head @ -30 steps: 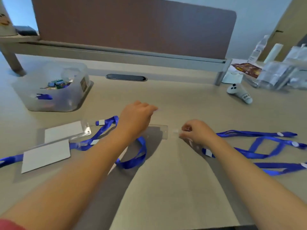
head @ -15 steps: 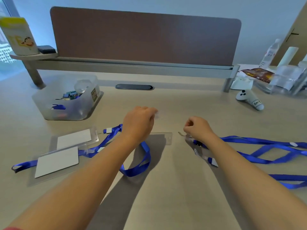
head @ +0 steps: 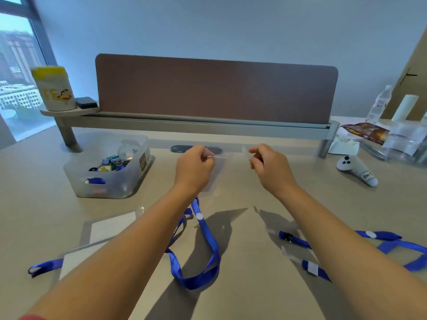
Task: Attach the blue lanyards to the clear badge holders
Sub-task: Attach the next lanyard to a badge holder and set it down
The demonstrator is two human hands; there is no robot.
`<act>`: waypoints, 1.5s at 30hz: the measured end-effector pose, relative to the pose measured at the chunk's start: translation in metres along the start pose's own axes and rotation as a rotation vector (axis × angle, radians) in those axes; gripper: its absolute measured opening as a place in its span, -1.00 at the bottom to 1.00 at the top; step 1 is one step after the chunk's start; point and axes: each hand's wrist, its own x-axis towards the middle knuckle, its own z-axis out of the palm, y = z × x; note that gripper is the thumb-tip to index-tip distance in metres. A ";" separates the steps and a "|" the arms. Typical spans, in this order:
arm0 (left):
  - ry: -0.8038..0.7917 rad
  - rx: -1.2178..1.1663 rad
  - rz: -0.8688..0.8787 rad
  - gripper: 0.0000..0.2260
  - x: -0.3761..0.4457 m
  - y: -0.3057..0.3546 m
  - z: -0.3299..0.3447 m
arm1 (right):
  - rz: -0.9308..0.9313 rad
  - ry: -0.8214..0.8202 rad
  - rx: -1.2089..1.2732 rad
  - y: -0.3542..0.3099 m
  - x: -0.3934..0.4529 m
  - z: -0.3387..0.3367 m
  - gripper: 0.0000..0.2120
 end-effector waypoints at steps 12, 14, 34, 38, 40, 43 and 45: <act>-0.079 -0.420 -0.243 -0.74 -0.002 -0.002 -0.010 | -0.180 0.022 -0.080 -0.039 0.003 0.016 -0.73; -0.078 -0.425 -0.256 -0.75 -0.002 -0.006 -0.012 | -0.192 0.007 -0.106 -0.042 0.003 0.017 -0.73; -0.109 -0.408 -0.153 -0.75 -0.008 -0.014 -0.020 | -0.017 -0.065 0.373 -0.061 -0.002 0.028 -0.78; 0.008 -0.169 0.022 -0.72 -0.008 -0.019 -0.019 | 0.310 -0.204 0.651 -0.065 -0.001 0.021 -0.97; 0.030 -0.050 0.119 -0.70 -0.009 -0.023 -0.021 | 0.388 -0.345 0.641 -0.064 -0.002 0.018 -0.89; 0.043 0.190 0.301 -0.70 -0.010 -0.030 -0.024 | 0.443 -0.479 0.640 -0.063 -0.004 0.014 -0.80; 0.084 0.324 0.464 -0.73 -0.011 -0.032 -0.028 | 0.502 -0.504 0.727 -0.063 -0.004 0.013 -0.77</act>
